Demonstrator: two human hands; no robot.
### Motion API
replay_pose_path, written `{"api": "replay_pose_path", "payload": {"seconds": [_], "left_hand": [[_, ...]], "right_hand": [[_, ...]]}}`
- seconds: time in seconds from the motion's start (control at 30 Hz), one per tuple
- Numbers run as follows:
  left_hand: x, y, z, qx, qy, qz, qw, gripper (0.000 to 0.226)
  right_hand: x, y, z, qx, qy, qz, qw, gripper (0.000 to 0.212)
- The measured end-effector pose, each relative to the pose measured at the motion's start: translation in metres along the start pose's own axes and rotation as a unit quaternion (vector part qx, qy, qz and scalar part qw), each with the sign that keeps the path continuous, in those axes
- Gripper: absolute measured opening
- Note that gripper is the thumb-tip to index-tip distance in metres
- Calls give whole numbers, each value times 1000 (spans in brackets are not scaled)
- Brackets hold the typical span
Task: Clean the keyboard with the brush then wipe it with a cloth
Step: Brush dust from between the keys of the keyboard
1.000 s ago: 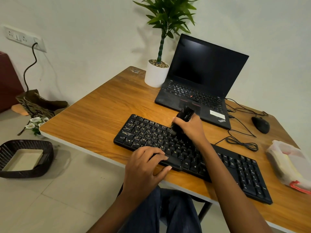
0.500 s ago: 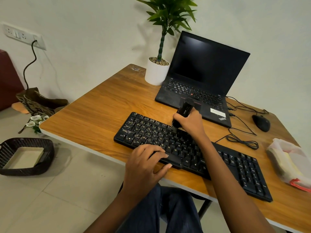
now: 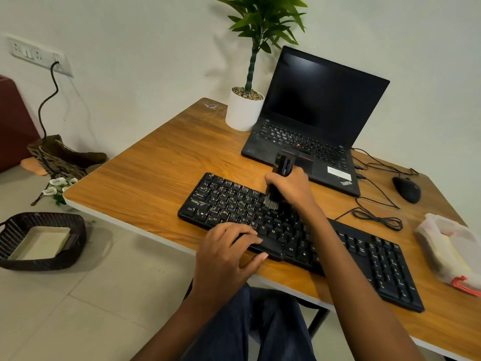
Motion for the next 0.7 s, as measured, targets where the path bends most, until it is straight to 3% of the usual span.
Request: {"api": "replay_pose_path", "payload": {"seconds": [0.07, 0.17, 0.37, 0.53, 0.7], "left_hand": [[-1, 0, 0, 0, 0, -3, 1000, 21], [-1, 0, 0, -1, 1, -1, 1000, 21], [1, 0, 0, -4, -2, 7, 1000, 21], [1, 0, 0, -2, -2, 8, 1000, 21], [1, 1, 0, -3, -5, 5, 1000, 22]], "right_hand": [[2, 3, 2, -27, 5, -34, 999, 15], [6, 9, 0, -33, -34, -16, 999, 14], [-3, 5, -3, -21, 12, -51, 998, 15], [-4, 9, 0, -10, -14, 7, 1000, 12], [-2, 3, -3, -11, -29, -35, 999, 17]]}}
Point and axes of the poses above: each hand's wrist, its own y-axis away from the middle knuckle, its own x-axis out of the palm, z = x × y, the point moved 5 cm from there along -y, towards the middle knuckle, and after that the axes turned 13 degrees about -y, right-handed, at the moved point
